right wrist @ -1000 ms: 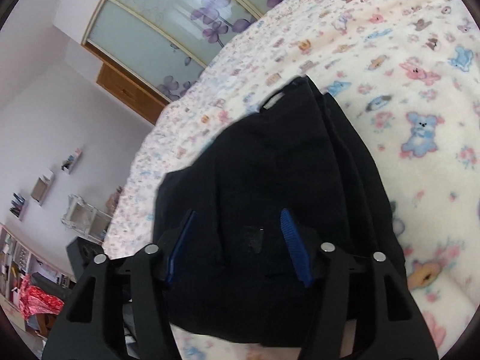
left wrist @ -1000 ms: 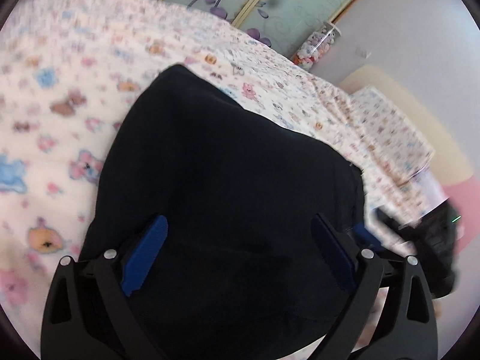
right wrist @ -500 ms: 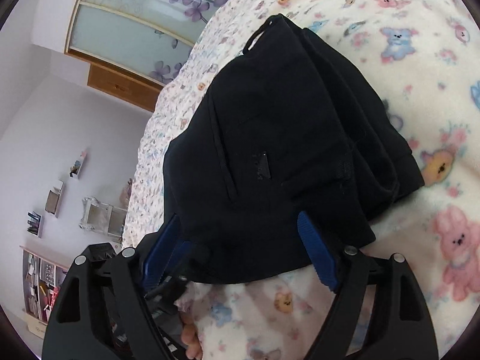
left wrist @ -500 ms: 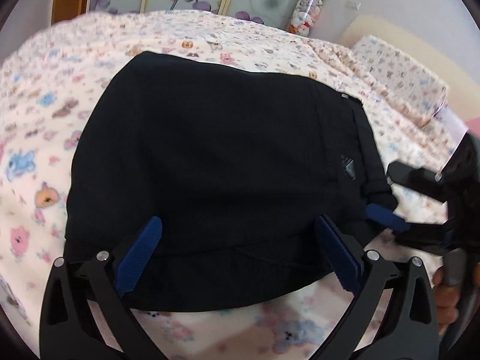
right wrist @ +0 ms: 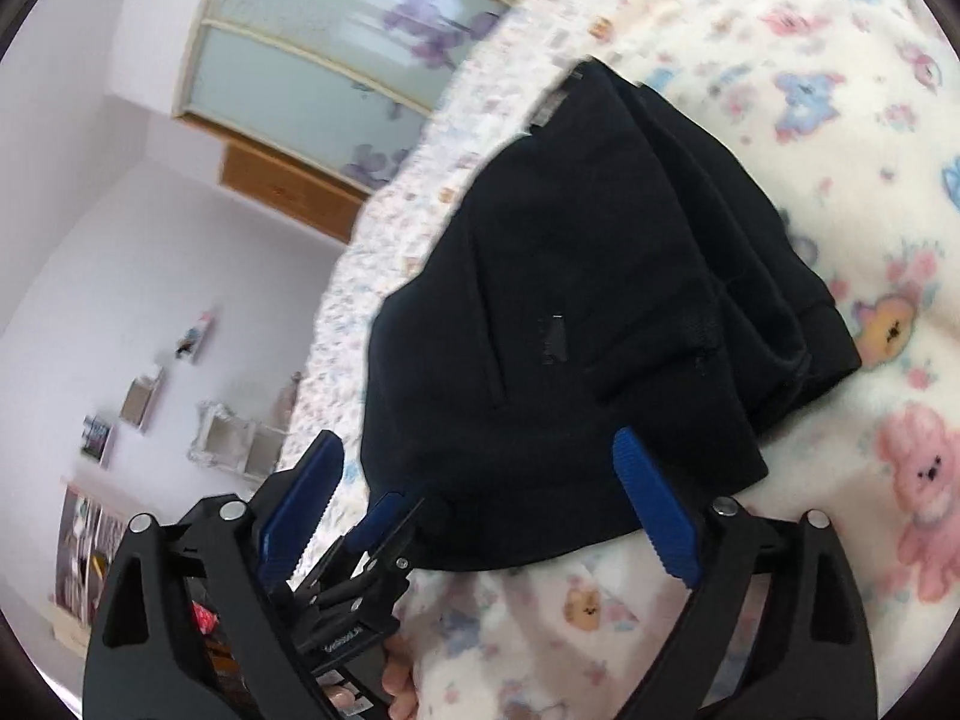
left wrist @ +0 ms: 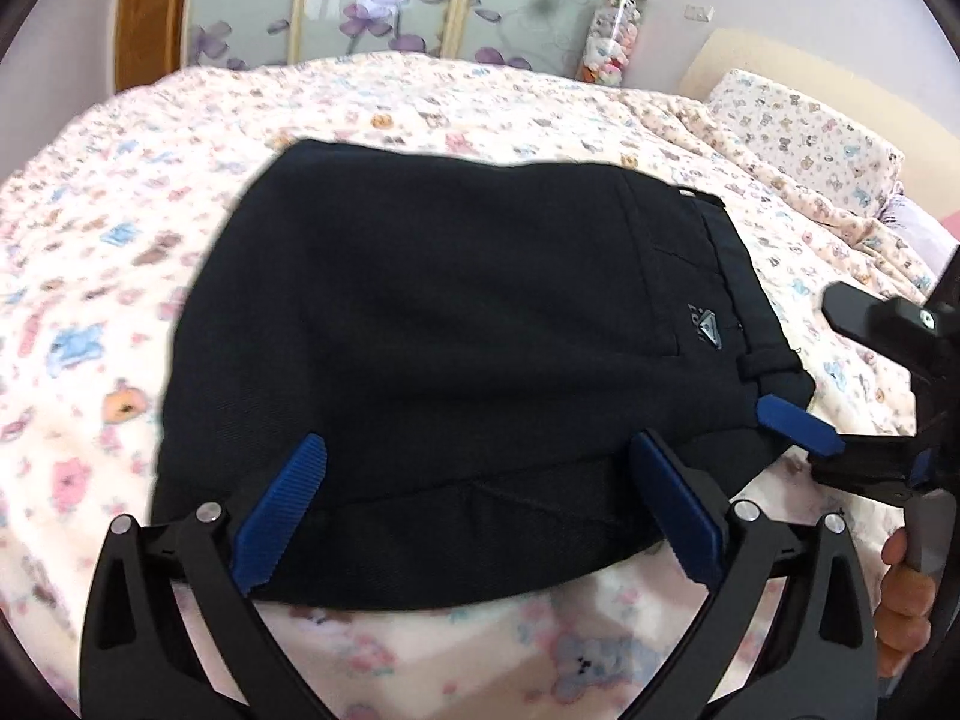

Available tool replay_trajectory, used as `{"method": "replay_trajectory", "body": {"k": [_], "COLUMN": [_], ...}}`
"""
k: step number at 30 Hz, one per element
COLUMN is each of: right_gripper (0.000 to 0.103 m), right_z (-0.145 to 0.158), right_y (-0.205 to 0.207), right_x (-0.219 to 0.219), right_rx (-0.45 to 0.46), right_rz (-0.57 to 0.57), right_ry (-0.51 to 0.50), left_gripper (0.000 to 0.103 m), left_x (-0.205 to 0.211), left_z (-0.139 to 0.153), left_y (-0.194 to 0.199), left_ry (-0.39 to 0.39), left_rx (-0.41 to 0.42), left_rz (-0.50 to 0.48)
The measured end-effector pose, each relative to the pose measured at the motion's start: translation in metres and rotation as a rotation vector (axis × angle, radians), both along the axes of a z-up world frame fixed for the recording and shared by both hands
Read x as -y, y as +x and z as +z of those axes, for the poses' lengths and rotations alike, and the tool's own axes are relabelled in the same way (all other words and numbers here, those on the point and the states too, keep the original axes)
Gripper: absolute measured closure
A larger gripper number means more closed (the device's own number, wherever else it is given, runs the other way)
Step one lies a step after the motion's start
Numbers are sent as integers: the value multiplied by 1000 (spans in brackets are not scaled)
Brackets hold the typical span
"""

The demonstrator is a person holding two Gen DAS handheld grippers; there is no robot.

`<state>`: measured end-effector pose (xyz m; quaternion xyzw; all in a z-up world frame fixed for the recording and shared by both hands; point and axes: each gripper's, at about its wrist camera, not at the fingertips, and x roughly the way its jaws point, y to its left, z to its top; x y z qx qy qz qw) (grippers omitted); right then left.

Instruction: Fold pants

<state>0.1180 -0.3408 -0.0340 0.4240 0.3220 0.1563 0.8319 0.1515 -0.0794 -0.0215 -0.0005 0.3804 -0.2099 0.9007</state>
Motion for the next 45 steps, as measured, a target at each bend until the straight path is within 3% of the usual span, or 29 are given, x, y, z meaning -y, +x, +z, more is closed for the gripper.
{"method": "replay_trajectory", "body": {"k": [3, 8, 13, 18, 26, 30, 38, 45], "right_gripper": [3, 3, 1, 1, 1, 1, 1, 1], "right_z": [10, 22, 44, 57, 61, 61, 51, 43], "right_y": [-16, -41, -70, -101, -145, -151, -143, -136], "right_x": [-10, -23, -43, -69, -95, -111, -127, -128], "right_rx": [48, 103, 178, 246, 333, 354, 311, 249], "right_rz": [5, -20, -105, -191, -322, -318, -300, -313], "right_ry": [-58, -157, -344, -549, -794, -901, -982, -972], "left_gripper": [2, 2, 2, 2, 2, 2, 2, 2], "left_x": [-12, -27, -34, -34, -59, -68, -71, -66], "left_z": [11, 22, 26, 27, 35, 36, 31, 29], "left_y": [-23, -64, -106, -129, -151, -150, -146, -146], "left_ry": [19, 81, 163, 217, 158, 143, 144, 133], "left_rx": [74, 162, 232, 232, 293, 300, 287, 289], "left_rz": [55, 119, 146, 170, 228, 233, 237, 218]}}
